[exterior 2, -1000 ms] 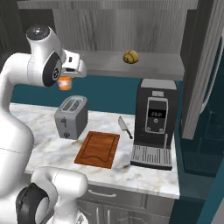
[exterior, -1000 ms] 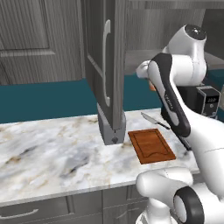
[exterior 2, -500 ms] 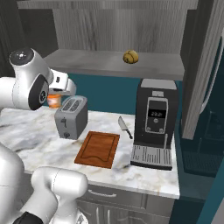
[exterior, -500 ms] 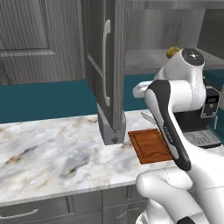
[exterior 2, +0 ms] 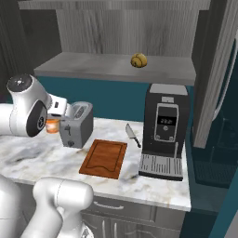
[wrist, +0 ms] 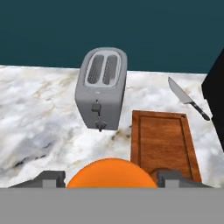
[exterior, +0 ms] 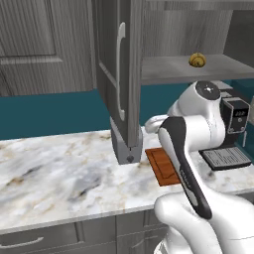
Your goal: Pick the bread, place it on the cutting board, pick the jam, place it on the counter, and close the cabinet.
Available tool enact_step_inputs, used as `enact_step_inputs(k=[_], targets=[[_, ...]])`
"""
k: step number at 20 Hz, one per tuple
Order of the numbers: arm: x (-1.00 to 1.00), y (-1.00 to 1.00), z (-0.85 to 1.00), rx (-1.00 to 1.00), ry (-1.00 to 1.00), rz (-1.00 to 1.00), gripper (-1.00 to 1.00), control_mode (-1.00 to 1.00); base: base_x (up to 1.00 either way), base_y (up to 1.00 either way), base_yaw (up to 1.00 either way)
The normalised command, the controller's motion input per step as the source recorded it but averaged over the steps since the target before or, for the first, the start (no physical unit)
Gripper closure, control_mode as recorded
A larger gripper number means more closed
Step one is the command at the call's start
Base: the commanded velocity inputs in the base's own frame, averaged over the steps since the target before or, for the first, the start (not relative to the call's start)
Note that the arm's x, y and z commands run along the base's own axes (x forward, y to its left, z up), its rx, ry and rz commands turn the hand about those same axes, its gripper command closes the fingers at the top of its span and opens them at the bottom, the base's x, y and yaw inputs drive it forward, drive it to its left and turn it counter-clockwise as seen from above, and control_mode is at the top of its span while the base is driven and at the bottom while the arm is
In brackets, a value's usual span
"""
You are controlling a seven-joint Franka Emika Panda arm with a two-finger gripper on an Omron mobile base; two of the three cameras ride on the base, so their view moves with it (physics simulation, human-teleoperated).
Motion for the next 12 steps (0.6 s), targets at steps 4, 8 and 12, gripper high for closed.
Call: enact_step_inputs(k=[4,8,12], targets=[[-0.17,0.22,-0.54,0.0,0.08,0.0,1.0,-1.0,0.0,0.0,0.0],[-0.06,0.23,-0.52,0.0,0.01,0.0,1.0,-1.0,0.0,0.0,0.0],[0.0,0.24,-0.53,0.0,0.0,0.0,1.0,-1.0,0.0,0.0,0.0]])
